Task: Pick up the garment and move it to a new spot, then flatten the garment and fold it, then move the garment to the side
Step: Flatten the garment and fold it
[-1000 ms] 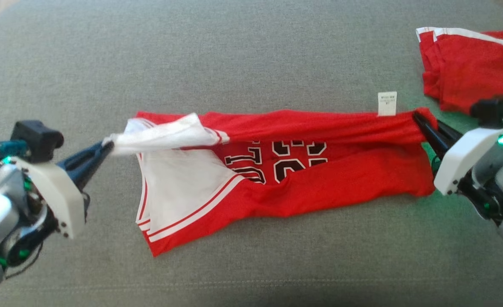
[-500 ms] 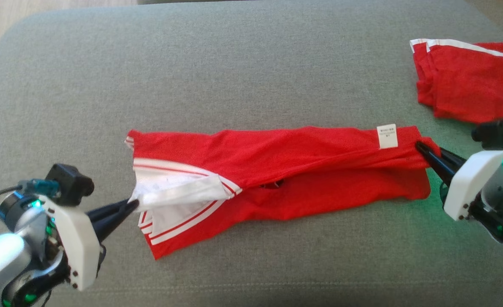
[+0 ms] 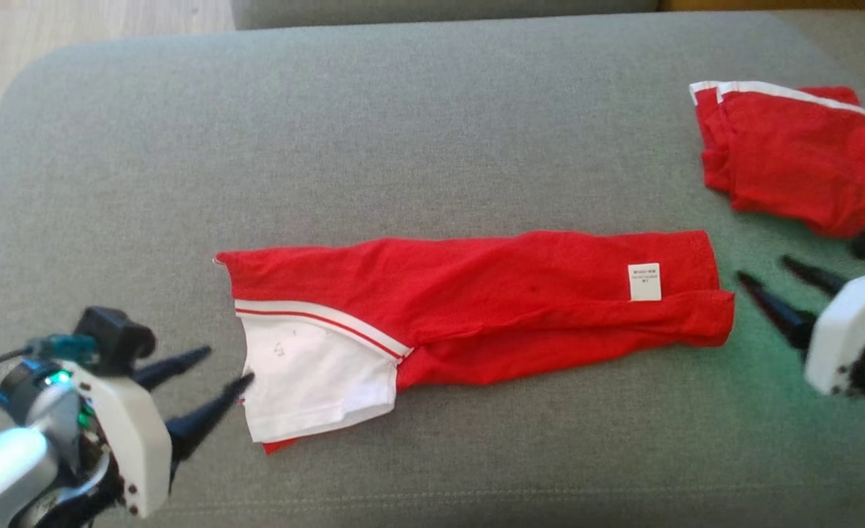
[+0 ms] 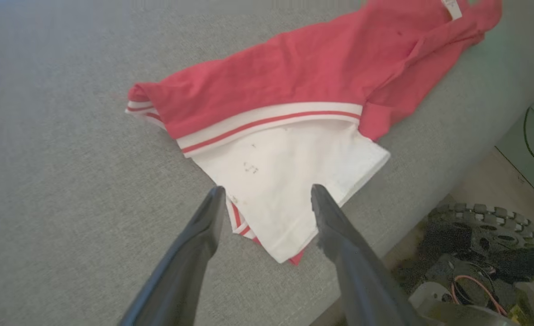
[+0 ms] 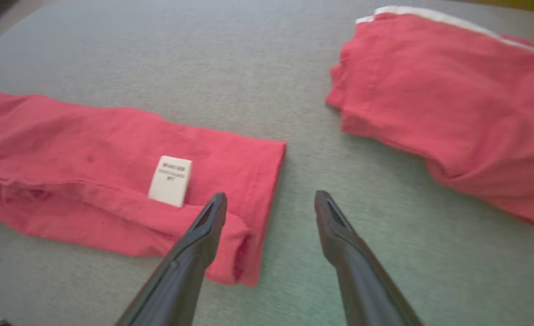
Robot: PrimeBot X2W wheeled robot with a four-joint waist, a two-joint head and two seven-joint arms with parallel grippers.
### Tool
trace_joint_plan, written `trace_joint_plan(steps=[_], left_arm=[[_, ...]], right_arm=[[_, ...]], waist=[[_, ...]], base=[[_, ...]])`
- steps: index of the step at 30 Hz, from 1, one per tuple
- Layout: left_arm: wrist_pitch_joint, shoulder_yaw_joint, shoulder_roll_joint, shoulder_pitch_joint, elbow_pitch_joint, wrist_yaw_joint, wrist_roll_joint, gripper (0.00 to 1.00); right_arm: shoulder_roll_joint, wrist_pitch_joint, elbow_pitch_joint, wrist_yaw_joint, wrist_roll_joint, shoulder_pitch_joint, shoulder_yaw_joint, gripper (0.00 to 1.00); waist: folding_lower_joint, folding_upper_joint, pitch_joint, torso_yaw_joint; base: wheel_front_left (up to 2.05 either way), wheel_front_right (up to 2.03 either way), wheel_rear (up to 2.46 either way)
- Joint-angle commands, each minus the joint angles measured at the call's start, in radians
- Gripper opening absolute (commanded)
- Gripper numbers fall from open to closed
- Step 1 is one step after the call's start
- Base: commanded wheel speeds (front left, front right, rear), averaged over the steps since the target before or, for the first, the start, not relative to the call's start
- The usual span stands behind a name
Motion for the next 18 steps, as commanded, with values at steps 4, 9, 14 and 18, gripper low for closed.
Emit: trace_joint_plan(steps=[4, 9, 14, 18], left_arm=[[-0.102, 0.118, 0.023, -0.039, 0.006, 0.074, -0.017, 1.0], [-0.256, 0.22, -0.047, -0.024, 0.05, 0.176, -0.073, 1.0], [-0.32, 0.318, -0.128, 0.002, 0.061, 0.22, -0.114, 1.0], [-0.33, 0.494, -0.264, 0.057, 0.071, 0.232, -0.081, 1.0]], right_arm=[[-0.017, -0.03, 0.0, -0.001, -0.107, 0.019, -0.118, 1.0], [0.08, -0.086, -0.026, -0.001, -0.193, 0.047, -0.261, 1.0], [0.18, -0.136, -0.064, -0.001, -0.268, 0.081, -0.374, 1.0], [0.287, -0.184, -0.107, -0.001, -0.344, 0.127, -0.466, 1.0]], waist=[[0.0001, -0.0001, -0.025, 0.003], [0.0001, -0.0001, -0.058, 0.003], [0.0001, -0.0001, -0.068, 0.004], [0.0001, -0.0001, -0.074, 0.005]], base=[[0.0, 0.0, 0.0], [0.0, 0.0, 0.0], [0.0, 0.0, 0.0], [0.0, 0.0, 0.0]])
